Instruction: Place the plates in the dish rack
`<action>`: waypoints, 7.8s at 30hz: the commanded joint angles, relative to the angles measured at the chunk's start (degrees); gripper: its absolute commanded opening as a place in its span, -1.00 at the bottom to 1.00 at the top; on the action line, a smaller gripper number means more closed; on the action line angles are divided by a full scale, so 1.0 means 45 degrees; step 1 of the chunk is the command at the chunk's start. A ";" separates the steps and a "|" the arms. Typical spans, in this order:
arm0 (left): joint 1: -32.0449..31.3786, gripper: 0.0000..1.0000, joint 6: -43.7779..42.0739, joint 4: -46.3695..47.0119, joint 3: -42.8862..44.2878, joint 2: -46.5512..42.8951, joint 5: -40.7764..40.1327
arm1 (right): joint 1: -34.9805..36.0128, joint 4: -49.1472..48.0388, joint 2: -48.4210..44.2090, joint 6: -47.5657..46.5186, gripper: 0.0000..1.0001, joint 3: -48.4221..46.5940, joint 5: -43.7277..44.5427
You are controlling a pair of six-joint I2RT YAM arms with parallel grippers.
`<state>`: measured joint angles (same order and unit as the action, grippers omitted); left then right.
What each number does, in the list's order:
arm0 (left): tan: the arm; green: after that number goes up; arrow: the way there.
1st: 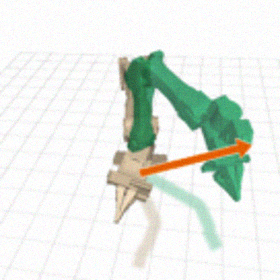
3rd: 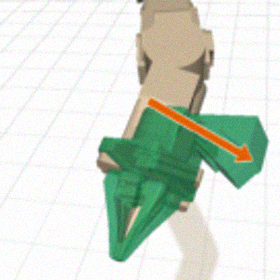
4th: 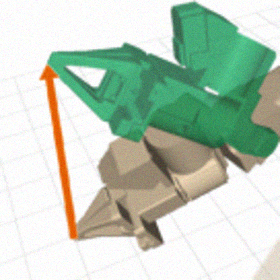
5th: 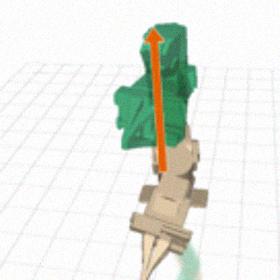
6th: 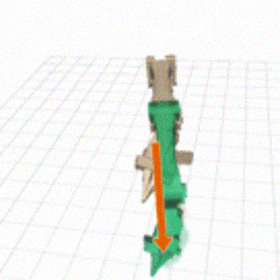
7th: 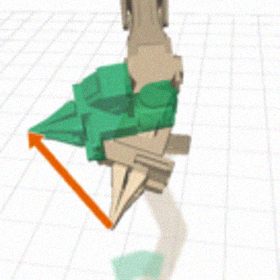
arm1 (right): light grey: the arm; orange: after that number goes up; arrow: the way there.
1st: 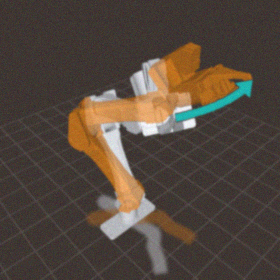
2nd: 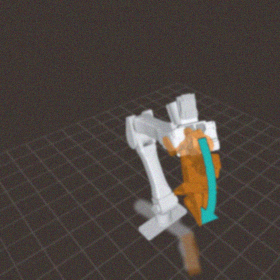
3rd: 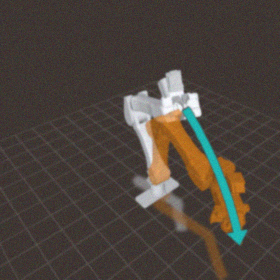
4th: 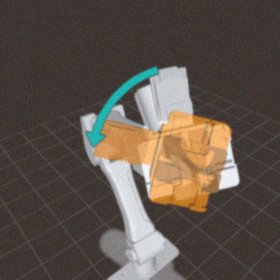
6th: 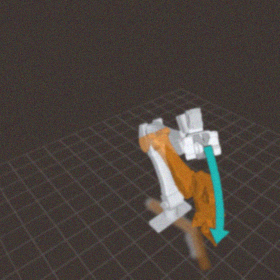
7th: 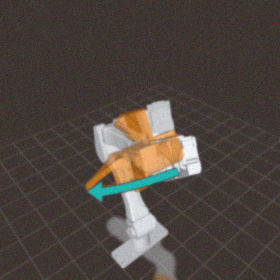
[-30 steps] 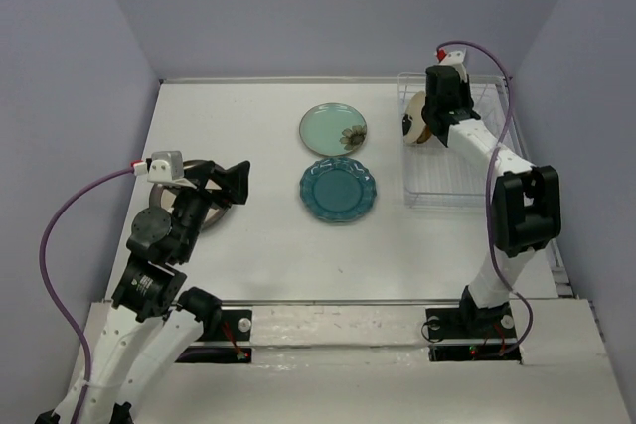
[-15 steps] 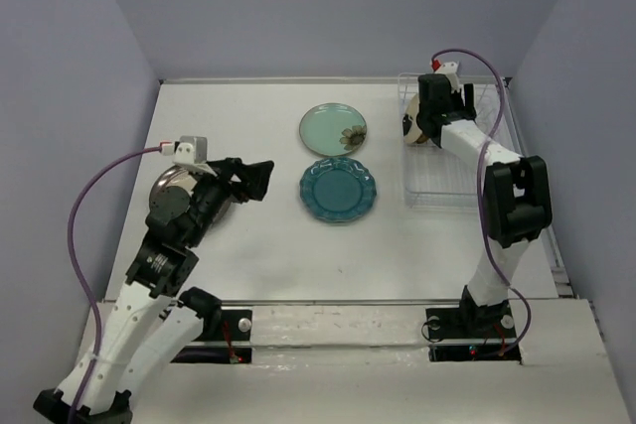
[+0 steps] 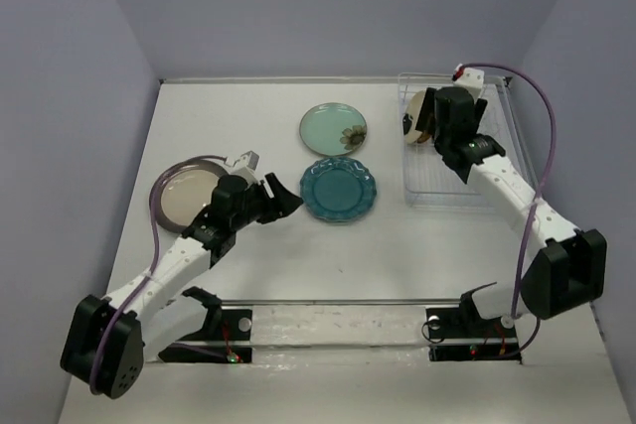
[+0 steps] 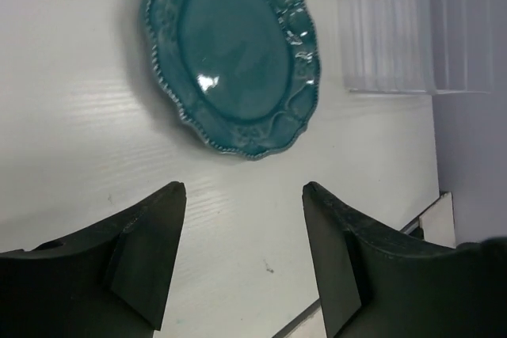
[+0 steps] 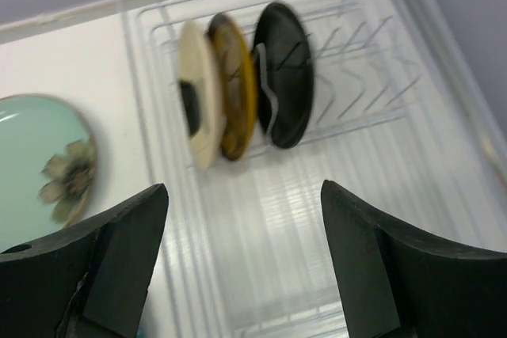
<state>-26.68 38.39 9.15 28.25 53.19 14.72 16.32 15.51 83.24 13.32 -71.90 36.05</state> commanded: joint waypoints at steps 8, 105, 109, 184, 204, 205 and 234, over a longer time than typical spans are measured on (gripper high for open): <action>-0.0205 0.37 0.2152 0.3843 -0.0575 0.4798 -0.0830 | 0.2252 -0.2117 -0.4043 0.2019 0.67 0.3964 -0.4201; -0.0204 0.92 -0.3532 -0.4415 0.1867 -0.7034 -0.2020 | -0.4290 -0.2432 0.1052 -0.3976 -0.86 -0.4903 -0.2152; -0.0341 0.92 -0.3493 -0.4455 0.1867 -0.7093 -0.2275 | -0.4290 -0.2372 0.1189 -0.3588 -0.86 -0.4102 -0.2347; 0.0517 0.42 0.2053 0.0272 1.2550 1.6028 -0.5752 | -0.3313 -0.3114 -0.7697 0.4383 0.80 0.6054 -0.9573; 0.0791 0.55 0.0181 0.2401 0.9348 1.2282 -0.6649 | -0.3079 -0.3895 -0.7561 0.4442 0.77 0.6446 -1.0453; 0.0791 0.55 0.0063 0.2382 0.9231 1.2475 -0.6766 | -0.3079 -0.3915 -0.7561 0.4442 0.77 0.6466 -1.0473; 0.2080 -0.89 0.3538 0.7926 0.6460 1.2911 -0.2628 | -0.0445 -0.4032 -0.5415 0.3681 0.73 0.5921 -1.1665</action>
<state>-18.48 55.31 39.66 63.16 120.55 2.61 8.82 -0.49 55.46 32.49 -41.93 -14.57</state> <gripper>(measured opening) 0.113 0.867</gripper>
